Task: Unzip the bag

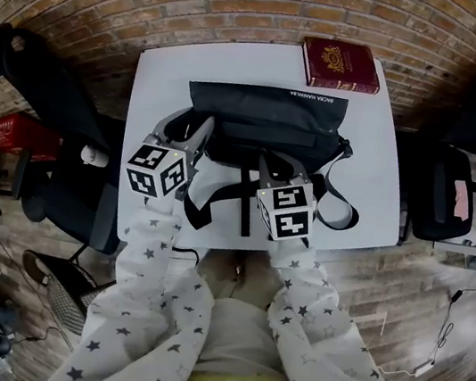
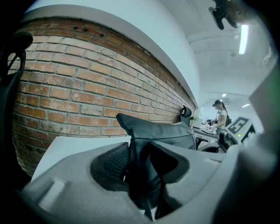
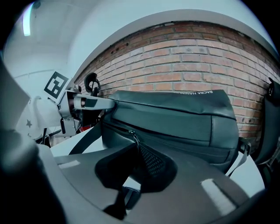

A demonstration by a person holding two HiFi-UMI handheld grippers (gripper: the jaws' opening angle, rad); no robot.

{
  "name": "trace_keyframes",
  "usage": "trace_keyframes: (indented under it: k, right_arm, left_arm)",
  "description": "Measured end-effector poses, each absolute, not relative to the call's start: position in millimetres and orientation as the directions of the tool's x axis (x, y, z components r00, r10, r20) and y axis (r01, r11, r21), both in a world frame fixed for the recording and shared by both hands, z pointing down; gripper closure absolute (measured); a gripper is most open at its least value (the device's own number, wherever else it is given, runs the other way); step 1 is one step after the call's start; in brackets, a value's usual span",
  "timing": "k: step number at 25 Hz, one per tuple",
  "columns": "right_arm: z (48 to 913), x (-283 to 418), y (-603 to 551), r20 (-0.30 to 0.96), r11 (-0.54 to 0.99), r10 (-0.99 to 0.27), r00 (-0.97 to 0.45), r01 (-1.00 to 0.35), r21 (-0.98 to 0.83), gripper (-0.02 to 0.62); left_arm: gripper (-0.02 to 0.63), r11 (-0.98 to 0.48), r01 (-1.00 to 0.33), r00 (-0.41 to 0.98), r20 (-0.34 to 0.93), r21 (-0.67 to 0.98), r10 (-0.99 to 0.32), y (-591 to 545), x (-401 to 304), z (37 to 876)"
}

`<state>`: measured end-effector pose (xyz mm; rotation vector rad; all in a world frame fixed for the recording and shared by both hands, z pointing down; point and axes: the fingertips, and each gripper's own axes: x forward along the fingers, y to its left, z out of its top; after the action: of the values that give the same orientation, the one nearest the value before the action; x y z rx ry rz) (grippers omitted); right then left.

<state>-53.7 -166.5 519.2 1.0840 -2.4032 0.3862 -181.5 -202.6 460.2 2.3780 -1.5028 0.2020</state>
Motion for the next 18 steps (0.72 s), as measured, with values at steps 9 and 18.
trace_keyframes:
  k: [9, 18]
  right_arm:
    - [518, -35, -171, 0.524, 0.626, -0.651, -0.550, -0.779, -0.040, 0.569]
    - [517, -15, -174, 0.525, 0.597, -0.672, -0.522, -0.801, -0.033, 0.569]
  left_arm:
    - [0.454, -0.363, -0.913, 0.403, 0.278, 0.183, -0.872, -203, -182, 460]
    - [0.454, -0.325, -0.929, 0.364, 0.272, 0.178, -0.891, -202, -183, 459]
